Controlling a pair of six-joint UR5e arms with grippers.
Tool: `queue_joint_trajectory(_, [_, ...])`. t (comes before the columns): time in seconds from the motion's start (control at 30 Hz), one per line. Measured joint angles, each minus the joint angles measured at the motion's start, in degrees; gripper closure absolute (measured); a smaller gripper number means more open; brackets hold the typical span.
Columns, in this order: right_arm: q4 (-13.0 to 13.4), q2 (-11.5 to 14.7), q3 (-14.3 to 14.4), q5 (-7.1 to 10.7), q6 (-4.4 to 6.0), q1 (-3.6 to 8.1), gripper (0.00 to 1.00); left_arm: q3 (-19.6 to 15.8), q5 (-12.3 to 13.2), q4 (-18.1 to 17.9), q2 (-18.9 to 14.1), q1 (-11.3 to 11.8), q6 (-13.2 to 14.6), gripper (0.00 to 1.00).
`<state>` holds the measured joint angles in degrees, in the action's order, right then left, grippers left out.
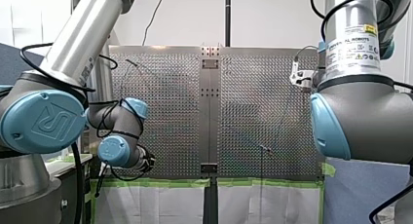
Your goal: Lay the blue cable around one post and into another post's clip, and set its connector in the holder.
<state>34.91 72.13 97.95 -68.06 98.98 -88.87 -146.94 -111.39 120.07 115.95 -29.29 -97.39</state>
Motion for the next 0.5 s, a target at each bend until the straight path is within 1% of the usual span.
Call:
queue_joint_trajectory(0.13, [-0.19,-0.65,-0.36,0.47,0.24,0.87,1.0,0.01,0.11,0.0,0.0,0.0,0.03,0.0])
queue_joint_trajectory(0.33, [-1.91,-3.06,-1.95,1.27,-0.55,1.39,1.0,0.01,0.12,-0.04,0.0,0.04,0.09,0.0])
queue_joint_trajectory(0.5, [-3.15,-3.86,-3.49,2.05,-0.67,1.73,1.0,0.0,0.11,-0.13,0.0,0.04,0.13,0.0])
